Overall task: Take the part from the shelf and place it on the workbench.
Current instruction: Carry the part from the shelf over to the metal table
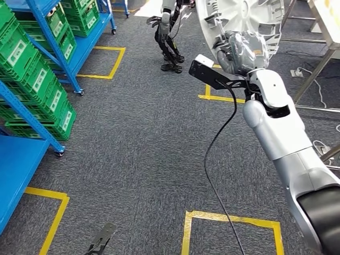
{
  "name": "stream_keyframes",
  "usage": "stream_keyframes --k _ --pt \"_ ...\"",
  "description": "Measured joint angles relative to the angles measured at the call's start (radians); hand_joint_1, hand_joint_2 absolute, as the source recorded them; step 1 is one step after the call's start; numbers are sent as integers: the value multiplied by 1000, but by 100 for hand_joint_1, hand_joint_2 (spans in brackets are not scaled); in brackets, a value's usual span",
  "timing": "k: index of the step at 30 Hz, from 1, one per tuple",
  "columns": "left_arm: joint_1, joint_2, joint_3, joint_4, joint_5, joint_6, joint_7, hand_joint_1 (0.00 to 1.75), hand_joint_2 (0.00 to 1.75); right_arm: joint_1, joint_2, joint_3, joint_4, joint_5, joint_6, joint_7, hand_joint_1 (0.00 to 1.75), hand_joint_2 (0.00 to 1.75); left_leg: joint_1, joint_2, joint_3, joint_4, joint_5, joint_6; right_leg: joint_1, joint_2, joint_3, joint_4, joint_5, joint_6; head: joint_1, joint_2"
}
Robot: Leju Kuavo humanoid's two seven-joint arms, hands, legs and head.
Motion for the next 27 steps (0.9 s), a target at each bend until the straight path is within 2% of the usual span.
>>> stream_keyframes --k 1,2,3,4,5,6,7,8,9,10,11,12,13,14,16,17,18,20,21,22,23,24,25,26,27 --pt "-1 0 0 0 0 0 0 0 175 0 -3 -2 0 0 0 0 175 175 0 11 1 -2 2 7 1 -11 -4 2 -1 5 0 0" --pt "-2 -1 0 0 0 0 0 0 175 0 -5 -5 0 0 0 0 175 175 -1 22 2 -3 4 14 3 -38 -13 18 -12 9 3 0" --pt "-3 -1 0 0 -1 0 0 0 175 0 -7 -6 0 -1 0 0 175 175 -1 34 3 -5 5 21 5 -73 -32 56 -33 12 7 0" --pt "-3 -1 0 0 -1 0 0 0 175 -1 -7 -6 0 -1 0 -1 175 175 -3 45 4 -5 5 25 8 -111 -59 116 -65 15 10 0" --pt "-2 0 0 0 -1 0 0 0 175 0 -7 -6 0 -1 0 -2 175 175 -5 56 5 -5 4 28 8 -133 -91 188 -99 17 13 0" --pt "-1 0 0 0 -1 0 0 0 175 2 -7 -5 0 0 0 -3 175 175 -7 68 6 -5 3 30 7 -142 -120 253 -124 18 13 0" --pt "-1 1 0 0 -1 0 0 0 175 3 -7 -5 0 0 0 -4 175 175 -8 80 7 -5 2 31 7 -145 -135 289 -133 19 13 0" --pt "-1 1 0 0 -1 0 0 0 175 4 -7 -5 0 0 0 -4 175 175 -9 92 8 -4 1 31 7 -147 -130 285 -124 18 13 0" --pt "-1 1 0 0 -1 0 0 0 175 4 -7 -5 0 0 0 -3 175 175 -10 103 11 -4 -2 31 7 -152 -104 240 -100 16 13 0" --pt "-1 0 0 0 -1 0 0 0 175 4 -7 -5 0 0 0 -2 175 175 -11 113 14 -4 -5 28 9 -167 -62 169 -69 14 13 0" --pt "-1 0 0 0 -1 0 0 0 175 2 -7 -6 0 0 0 -2 175 175 -14 122 17 -4 -8 25 15 -191 -21 100 -48 10 13 0" --pt "-1 1 0 0 -1 0 0 0 175 1 -7 -6 0 0 0 -1 175 175 -18 130 20 -4 -11 20 20 -209 9 48 -35 6 12 0" --pt "-1 1 0 0 -1 0 0 0 175 0 -7 -6 0 0 0 -1 175 175 -21 138 23 -4 -13 17 24 -220 24 21 -31 1 12 0" --pt "-2 1 0 0 -1 0 0 0 175 -1 -7 -6 0 0 0 -1 175 175 -23 148 24 -5 -14 13 28 -218 25 15 -33 -4 11 0" --pt "-2 1 0 0 -1 0 0 0 175 -2 -9 -9 -1 -1 0 0 175 175 -22 161 28 -7 -19 4 25 -190 22 10 -28 -17 11 0" --pt "-3 0 0 0 -1 0 0 0 175 -3 -11 -11 -2 -1 0 0 175 175 -20 150 25 2 -29 -1 23 -177 22 7 -25 -23 11 0" --pt "-4 0 0 0 -1 0 0 0 175 -6 -11 -12 -4 -2 0 0 175 175 -18 129 13 29 -48 -6 20 -166 23 4 -22 -29 10 0" --pt "-5 0 0 0 -1 0 0 0 175 -11 -11 -13 -6 -2 -1 0 175 175 -16 82 -47 149 -107 -10 16 -141 23 1 -19 -36 6 0" --pt "-4 -1 0 0 0 0 0 0 175 -12 -11 -13 -6 -2 -1 -1 175 175 -16 72 -84 219 -133 -11 15 -127 23 1 -19 -37 4 0" --pt "-3 -1 0 0 0 0 0 0 175 -12 -11 -13 -6 -2 -1 -1 175 175 -16 69 -113 268 -143 -12 15 -113 23 1 -19 -37 3 0" --pt "-2 -1 0 0 0 0 0 0 175 -13 -11 -14 -6 -2 -1 0 175 175 -15 68 -125 281 -133 -11 14 -98 23 1 -18 -37 3 0" --pt "-2 -1 0 0 1 0 0 0 175 -14 -12 -14 -6 -2 0 0 175 175 -14 65 -117 254 -104 -11 12 -83 23 2 -18 -36 3 0" --pt "-3 0 0 0 1 0 0 0 175 -17 -12 -16 -6 -3 0 0 175 175 -12 55 -92 196 -65 -11 10 -68 23 2 -17 -33 3 0" --pt "-4 0 0 0 2 0 0 0 175 -22 -12 -17 -6 -3 0 0 175 175 -7 29 -61 129 -30 -12 7 -53 21 3 -16 -29 3 0" --pt "-5 0 0 0 2 0 0 0 175 -28 -13 -19 -6 -3 0 0 175 175 0 0 -33 65 -7 -13 6 -38 17 8 -15 -24 4 0"
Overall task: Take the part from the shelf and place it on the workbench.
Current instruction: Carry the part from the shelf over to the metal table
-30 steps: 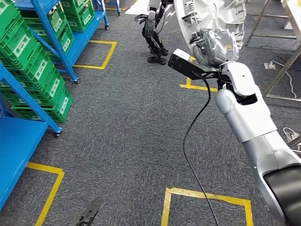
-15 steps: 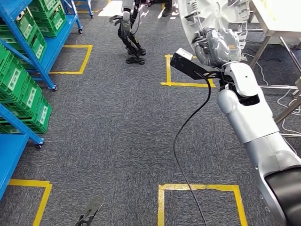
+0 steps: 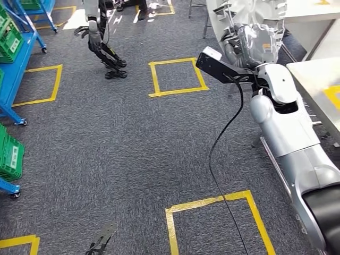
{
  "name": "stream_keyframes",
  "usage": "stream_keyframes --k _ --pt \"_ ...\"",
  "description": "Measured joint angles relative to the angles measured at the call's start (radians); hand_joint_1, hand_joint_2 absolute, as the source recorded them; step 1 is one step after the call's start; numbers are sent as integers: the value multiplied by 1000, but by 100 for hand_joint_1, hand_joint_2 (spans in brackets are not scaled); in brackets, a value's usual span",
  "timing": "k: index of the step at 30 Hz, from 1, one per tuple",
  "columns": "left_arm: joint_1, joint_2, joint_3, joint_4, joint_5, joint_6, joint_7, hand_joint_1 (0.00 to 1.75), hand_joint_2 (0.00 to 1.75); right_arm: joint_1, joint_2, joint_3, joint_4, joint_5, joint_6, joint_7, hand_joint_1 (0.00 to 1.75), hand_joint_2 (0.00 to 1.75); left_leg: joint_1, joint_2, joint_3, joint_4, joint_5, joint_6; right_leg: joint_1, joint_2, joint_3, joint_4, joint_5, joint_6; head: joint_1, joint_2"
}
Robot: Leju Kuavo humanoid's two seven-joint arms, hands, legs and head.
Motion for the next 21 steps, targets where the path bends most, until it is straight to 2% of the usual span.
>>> stream_keyframes --k 1,2,4,5,6,8,9,10,11,12,13,15,16,17,19,20,21 --pt "0 0 0 0 0 0 0 0 175 -6 -1 -2 -1 0 0 0 175 175 5 -24 18 -40 11 -1 -2 13 -6 2 2 7 0 0" --pt "0 0 0 0 1 0 0 0 175 -11 -3 -5 -1 0 -1 0 175 175 7 -39 26 -58 11 0 -3 26 -11 2 5 14 0 0" --pt "1 0 0 0 2 0 0 0 175 -14 -14 -11 -2 0 -1 0 175 175 5 -22 29 -62 12 10 -8 49 -19 -4 13 27 -2 0" --pt "0 -1 0 0 3 0 0 0 175 -15 -22 -15 -2 -1 -1 0 175 175 6 -9 30 -64 13 17 -6 39 -24 0 9 31 -1 0" --pt "-1 -1 0 0 3 -1 0 0 175 -16 -29 -18 -2 -1 -1 0 175 175 6 4 31 -65 15 23 -3 12 -37 23 -5 34 4 0" --pt "1 0 0 0 4 -1 0 0 175 -18 -37 -21 -2 -2 -1 0 175 175 2 30 33 -67 15 32 4 -65 -90 134 -63 37 12 0" --pt "3 1 0 0 5 -1 0 0 175 -18 -38 -21 -2 -2 0 -1 175 175 0 44 33 -67 14 35 4 -90 -123 204 -93 39 14 0" --pt "5 2 0 0 6 -2 0 0 175 -18 -40 -21 -2 -2 0 -2 175 175 -2 58 33 -67 13 36 3 -101 -147 258 -112 40 14 0" --pt "6 2 0 0 7 -2 0 0 175 -17 -43 -21 -2 -2 0 -2 175 175 -2 72 34 -67 12 36 2 -106 -155 278 -113 40 15 0" --pt "6 3 0 0 7 -2 0 0 175 -17 -46 -22 -2 -2 0 -2 175 175 -3 85 35 -66 11 36 2 -109 -141 257 -97 40 15 0" --pt "6 3 0 0 7 -3 0 0 175 -17 -49 -22 -2 -2 0 -1 175 175 -3 98 37 -66 8 34 2 -118 -107 200 -69 39 15 0" --pt "6 3 0 0 8 -3 0 0 175 -18 -52 -22 -2 -1 0 0 175 175 -8 118 43 -65 2 26 6 -160 -30 68 -27 37 15 0" --pt "6 4 0 0 9 -3 0 0 175 -19 -53 -22 -2 1 1 1 175 175 -12 127 46 -65 -1 21 9 -174 -7 28 -18 34 13 0" --pt "6 5 0 0 9 -3 0 0 175 -19 -55 -22 -2 3 1 2 175 175 -16 136 48 -65 -3 17 12 -179 1 12 -17 30 12 0" --pt "6 6 0 0 10 -4 0 0 175 -20 -60 -22 -3 6 2 4 175 175 -18 153 53 -70 -6 10 12 -154 0 11 -15 17 11 0" --pt "6 7 0 0 10 -4 -1 0 175 -20 -63 -22 -4 8 3 5 175 175 -16 147 53 -67 -11 5 10 -142 -1 9 -13 12 11 0" --pt "6 6 0 0 10 -4 -2 0 175 -22 -65 -22 -6 9 4 6 175 175 -14 132 46 -52 -24 1 8 -132 -1 7 -11 5 11 0"
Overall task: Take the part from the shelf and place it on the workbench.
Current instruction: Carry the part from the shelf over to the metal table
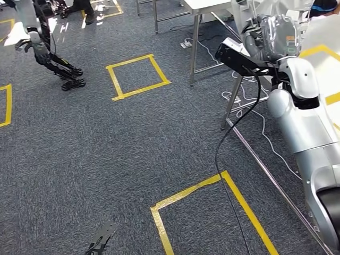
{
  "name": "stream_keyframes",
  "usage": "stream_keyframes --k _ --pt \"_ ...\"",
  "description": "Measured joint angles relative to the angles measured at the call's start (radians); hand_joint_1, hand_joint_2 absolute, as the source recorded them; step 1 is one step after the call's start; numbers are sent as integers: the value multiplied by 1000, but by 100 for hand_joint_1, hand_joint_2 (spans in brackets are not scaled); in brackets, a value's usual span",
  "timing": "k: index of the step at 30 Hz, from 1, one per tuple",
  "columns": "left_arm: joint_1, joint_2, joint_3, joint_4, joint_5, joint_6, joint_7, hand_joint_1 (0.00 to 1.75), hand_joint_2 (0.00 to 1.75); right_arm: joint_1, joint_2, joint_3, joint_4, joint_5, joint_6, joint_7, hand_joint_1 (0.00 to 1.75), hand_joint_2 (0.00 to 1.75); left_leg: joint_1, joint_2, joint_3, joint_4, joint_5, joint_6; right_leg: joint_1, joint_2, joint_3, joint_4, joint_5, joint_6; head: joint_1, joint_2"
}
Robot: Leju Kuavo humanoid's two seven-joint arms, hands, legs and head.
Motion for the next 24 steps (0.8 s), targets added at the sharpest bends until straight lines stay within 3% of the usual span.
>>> stream_keyframes --k 2,4,5,6,7,9,10,11,13,14,16,18,20,21,22,24 --pt "1 0 0 0 0 -1 -1 0 175 -2 -1 1 -3 3 3 2 175 175 2 -44 -47 96 -50 -5 -4 22 1 -2 2 -10 -4 0" --pt "5 0 0 0 1 -2 -2 0 175 -1 -1 2 -3 7 8 3 175 175 2 -62 -120 226 -97 -5 -4 49 1 -2 1 -14 -8 0" --pt "7 0 0 0 1 -2 -2 0 175 -1 -1 3 -3 8 10 3 175 175 2 -64 -143 259 -98 -4 -4 63 1 -2 1 -14 -8 0" --pt "8 0 0 0 2 -2 -2 0 175 -1 -1 3 -3 9 12 3 175 175 2 -65 -148 256 -80 -2 -4 77 1 -2 1 -14 -8 0" --pt "8 0 0 0 2 -2 -2 0 175 -1 -1 3 -3 9 13 3 175 175 2 -70 -132 213 -46 1 -6 91 2 -2 2 -13 -9 0" --pt "8 2 1 0 3 -2 -3 0 175 -2 -1 3 -4 11 14 3 175 175 6 -113 -69 77 23 5 -9 119 -1 0 3 -7 -9 0" --pt "8 2 1 0 3 -2 -4 0 175 -3 -1 3 -5 11 15 4 175 175 8 -135 -43 23 42 6 -11 132 -4 0 5 -2 -8 0" --pt "9 3 2 0 4 -2 -4 0 175 -4 -3 3 -5 12 16 5 175 175 9 -151 -28 -8 47 6 -13 143 -7 -2 7 4 -8 0" --pt "9 4 3 0 6 -2 -4 0 175 -3 -9 2 -5 13 17 6 175 175 7 -143 -22 -22 47 13 -18 164 -11 -10 14 19 -9 0" --pt "9 4 4 0 7 -1 -4 0 175 -3 -14 2 -5 13 18 7 175 175 6 -132 -20 -27 50 19 -19 157 -14 -11 14 23 -9 0" --pt "10 4 4 0 7 -1 -5 0 175 -3 -22 2 -5 13 19 8 175 175 6 -108 -14 -35 55 31 -13 102 -37 34 -16 28 -2 0" --pt "13 4 4 0 7 -1 -5 0 175 -3 -24 3 -6 13 21 7 175 175 4 -86 -11 -37 54 38 -9 44 -92 155 -78 32 4 0" --pt "16 4 5 0 8 -1 -5 0 175 -1 -24 4 -6 13 22 5 175 175 3 -60 -9 -36 50 40 -9 29 -139 259 -112 38 4 0" --pt "16 3 5 0 8 -2 -5 0 175 0 -24 4 -6 13 23 5 175 175 4 -48 -7 -36 48 39 -10 26 -138 261 -104 40 5 0" --pt "16 3 5 0 8 -2 -6 0 175 0 -25 4 -6 13 25 6 175 175 6 -36 -3 -36 45 36 -10 20 -116 222 -79 42 5 0" --pt "15 3 5 0 8 -2 -6 0 175 -2 -25 4 -7 13 26 6 175 175 5 -16 5 -34 36 27 -7 -18 -38 83 -22 46 6 0"
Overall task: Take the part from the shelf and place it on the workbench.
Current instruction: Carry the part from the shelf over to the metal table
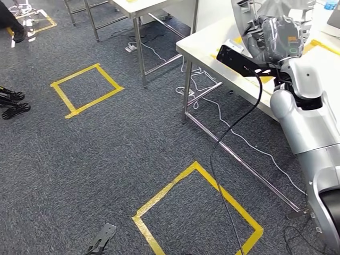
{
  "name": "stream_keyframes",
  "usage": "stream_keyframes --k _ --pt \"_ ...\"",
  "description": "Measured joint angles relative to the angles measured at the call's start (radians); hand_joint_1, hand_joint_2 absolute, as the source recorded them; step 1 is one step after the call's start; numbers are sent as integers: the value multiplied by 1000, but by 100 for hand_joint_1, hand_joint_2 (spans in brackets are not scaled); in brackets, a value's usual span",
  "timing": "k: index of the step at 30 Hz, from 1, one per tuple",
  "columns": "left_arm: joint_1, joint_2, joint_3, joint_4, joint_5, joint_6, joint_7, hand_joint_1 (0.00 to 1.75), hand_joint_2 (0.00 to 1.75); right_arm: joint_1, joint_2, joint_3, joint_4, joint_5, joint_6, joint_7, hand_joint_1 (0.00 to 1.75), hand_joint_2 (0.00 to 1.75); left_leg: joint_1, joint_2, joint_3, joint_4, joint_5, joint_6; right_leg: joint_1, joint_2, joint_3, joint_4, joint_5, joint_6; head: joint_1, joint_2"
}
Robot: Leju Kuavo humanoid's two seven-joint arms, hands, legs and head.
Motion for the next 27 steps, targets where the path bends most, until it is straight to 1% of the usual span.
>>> stream_keyframes --k 1,2,3,4,5,6,7,8,9,10,11,12,13,14,15,16,17,18,19,20,21,22,23,24,25,26,27 --pt "0 1 0 0 0 0 0 0 175 -1 0 0 -1 0 0 0 175 175 -3 9 3 2 -4 -6 2 -16 30 -53 16 -3 -1 0" --pt "0 1 0 0 0 0 0 0 175 -1 0 0 -2 0 1 1 175 175 -7 17 6 2 -7 -11 4 -25 45 -82 22 -8 -2 0" --pt "0 2 0 0 0 0 -1 0 175 0 -1 0 -3 0 1 1 175 175 -10 25 9 1 -9 -14 7 -22 47 -88 19 -15 -4 0" --pt "-1 2 0 0 0 0 -1 0 175 1 -2 0 -4 0 2 1 175 175 -11 36 12 -1 -10 -17 5 -7 45 -89 21 -25 -6 0" --pt "-1 2 0 0 0 0 -1 0 175 2 -4 0 -5 0 2 2 175 175 -9 41 14 -2 -14 -22 4 5 44 -90 22 -32 -7 0" --pt "-2 2 0 0 0 0 -1 0 175 1 -5 -1 -6 0 3 3 175 175 -7 33 12 7 -23 -26 3 17 45 -91 23 -39 -7 0" --pt "-3 2 0 0 0 0 -1 0 175 1 -6 -1 -6 0 4 4 175 175 -6 16 -1 35 -42 -30 0 28 46 -93 24 -47 -8 0" --pt "-3 2 0 0 0 0 -1 0 175 1 -5 0 -7 0 4 4 175 175 -4 -7 -26 87 -69 -33 -2 39 47 -94 25 -52 -11 0" --pt "-3 2 0 0 0 0 -1 0 175 1 -5 1 -7 0 5 5 175 175 -4 -29 -63 156 -99 -34 -2 51 47 -95 25 -56 -13 0" --pt "-2 2 0 0 0 0 -1 0 175 2 -5 2 -7 0 5 5 175 175 -4 -40 -102 226 -124 -35 -2 64 47 -95 25 -58 -14 0" --pt "-1 2 0 0 0 0 -1 0 175 4 -4 3 -7 0 5 6 175 175 -4 -44 -134 276 -134 -34 -2 78 47 -95 25 -58 -15 0" --pt "-1 2 0 0 0 0 -1 0 175 5 -4 3 -6 0 5 6 175 175 -4 -46 -150 293 -126 -32 -2 91 47 -95 25 -59 -15 0" --pt "-1 2 0 0 0 0 -1 0 175 6 -4 3 -6 0 5 6 175 175 -4 -49 -146 270 -99 -29 -2 105 47 -95 25 -58 -15 0" --pt "-2 3 0 0 0 0 -1 0 175 6 -4 3 -6 0 5 7 175 175 -4 -58 -125 215 -60 -25 -4 119 47 -95 26 -57 -15 0" --pt "-2 4 0 0 0 0 -1 0 175 5 -4 3 -6 0 5 7 175 175 -3 -80 -94 146 -21 -21 -6 132 46 -94 27 -54 -15 0" --pt "-3 6 0 0 0 0 -1 0 175 5 -4 3 -6 0 5 7 175 175 -1 -102 -64 77 4 -19 -7 145 43 -92 27 -50 -16 0" --pt "-3 6 0 0 0 0 -1 0 175 5 -4 4 -6 0 5 7 175 175 0 -119 -42 31 17 -18 -9 157 40 -92 29 -45 -15 0" --pt "-4 7 0 0 0 0 -1 0 175 5 -4 4 -6 0 5 7 175 175 0 -128 -30 8 19 -17 -10 168 37 -94 31 -38 -16 0" --pt "-4 7 0 0 0 0 -1 0 175 6 -5 3 -5 0 5 8 175 175 -1 -122 -26 -1 18 -15 -11 179 34 -98 34 -31 -16 0" --pt "-5 8 1 0 0 0 -1 0 175 7 -7 2 -5 0 5 8 175 175 -1 -110 -25 -3 21 -11 -14 185 31 -103 37 -25 -17 0" --pt "-6 8 1 0 0 0 -1 0 175 8 -9 1 -5 0 5 9 175 175 -1 -99 -23 -7 24 -4 -12 173 25 -99 33 -21 -15 0" --pt "-8 8 1 0 0 0 -1 0 175 8 -11 0 -4 0 5 9 175 175 0 -88 -22 -12 27 2 -9 147 14 -79 18 -18 -12 0" --pt "-8 7 1 0 0 0 -1 0 175 9 -12 0 -4 0 5 9 175 175 0 -76 -21 -15 29 7 -5 113 -6 -36 -8 -18 -9 0" --pt "-8 7 1 0 0 0 -1 0 175 9 -12 0 -4 0 5 8 175 175 -2 -66 -20 -16 28 10 -2 80 -32 26 -41 -17 -6 0" --pt "-7 7 1 0 0 0 -1 0 175 10 -12 1 -4 0 5 7 175 175 -2 -55 -19 -16 28 12 -1 62 -62 96 -73 -16 -4 0" --pt "-6 7 1 0 0 0 -1 0 175 11 -11 2 -4 0 5 6 175 175 -2 -43 -18 -16 26 13 -2 54 -87 152 -93 -13 -4 0" --pt "-5 7 2 0 0 0 -1 0 175 12 -11 3 -4 0 5 5 175 175 -1 -31 -16 -15 24 12 -2 50 -96 177 -95 -10 -4 0"
